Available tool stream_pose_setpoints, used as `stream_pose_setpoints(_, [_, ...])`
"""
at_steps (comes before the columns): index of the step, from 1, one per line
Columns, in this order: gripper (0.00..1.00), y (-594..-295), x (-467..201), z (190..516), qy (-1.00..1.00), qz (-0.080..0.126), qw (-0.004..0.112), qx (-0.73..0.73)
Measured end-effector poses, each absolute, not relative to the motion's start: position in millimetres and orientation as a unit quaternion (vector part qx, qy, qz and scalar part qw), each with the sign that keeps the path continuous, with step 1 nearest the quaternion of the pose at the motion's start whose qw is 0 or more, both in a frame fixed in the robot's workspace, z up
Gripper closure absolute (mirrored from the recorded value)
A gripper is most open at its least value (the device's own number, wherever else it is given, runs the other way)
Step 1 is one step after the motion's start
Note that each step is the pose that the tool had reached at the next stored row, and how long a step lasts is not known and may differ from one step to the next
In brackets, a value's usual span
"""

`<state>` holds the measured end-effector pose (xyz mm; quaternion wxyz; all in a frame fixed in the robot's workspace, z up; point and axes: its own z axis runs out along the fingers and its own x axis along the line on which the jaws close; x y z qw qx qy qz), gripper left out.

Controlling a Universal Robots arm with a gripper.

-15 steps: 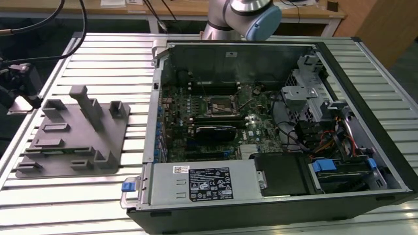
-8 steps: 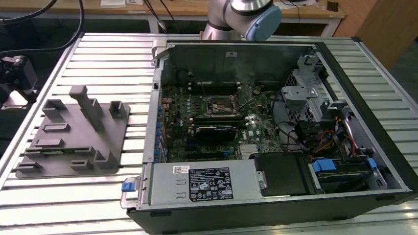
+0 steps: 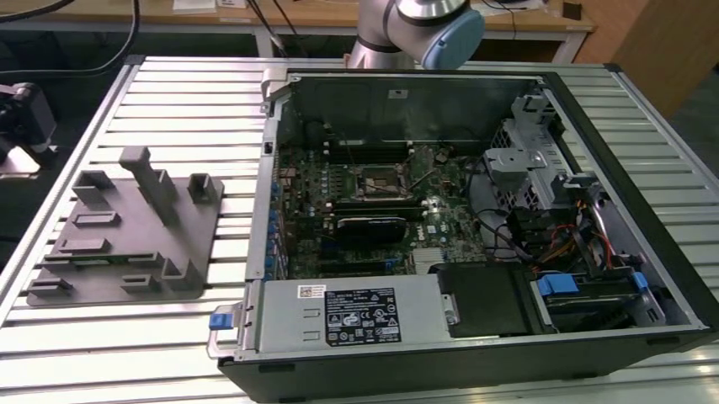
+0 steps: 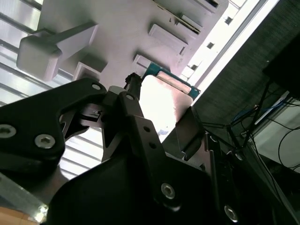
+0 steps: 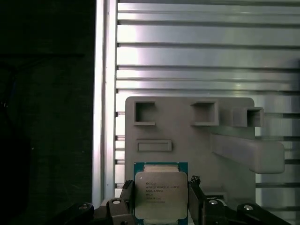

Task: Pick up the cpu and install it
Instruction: 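Pick up the cpu and move it towards the insertion slot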

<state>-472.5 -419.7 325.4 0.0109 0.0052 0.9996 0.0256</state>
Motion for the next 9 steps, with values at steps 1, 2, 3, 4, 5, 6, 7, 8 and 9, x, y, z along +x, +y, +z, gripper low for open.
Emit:
stream_pose_setpoints(1, [0.46, -419.7, -472.5, 327.7, 1.0, 0.026, 0.011, 0.005])
stream_pose_setpoints(2, [0.46, -419.7, -472.5, 330.2, 1.0, 0.026, 0.011, 0.005])
stream_pose_setpoints(3, [0.46, -419.7, -472.5, 332.3, 1.0, 0.026, 0.011, 0.005])
stream_pose_setpoints(4, [0.46, -419.6, -472.5, 334.3, 1.0, 0.026, 0.011, 0.005])
stream_pose_setpoints(5, [0.46, -419.7, -472.5, 336.4, 1.0, 0.026, 0.011, 0.005])
stream_pose_setpoints(6, [0.46, -419.7, -472.4, 338.5, 1.0, 0.026, 0.011, 0.005])
stream_pose_setpoints(7, [0.46, -419.7, -472.5, 340.8, 1.0, 0.026, 0.011, 0.005])
stream_pose_setpoints(8, [0.46, -419.7, -472.5, 342.9, 1.0, 0.026, 0.011, 0.005])
stream_pose_setpoints(9, [0.46, -419.7, -472.5, 345.4, 1.0, 0.026, 0.011, 0.005])
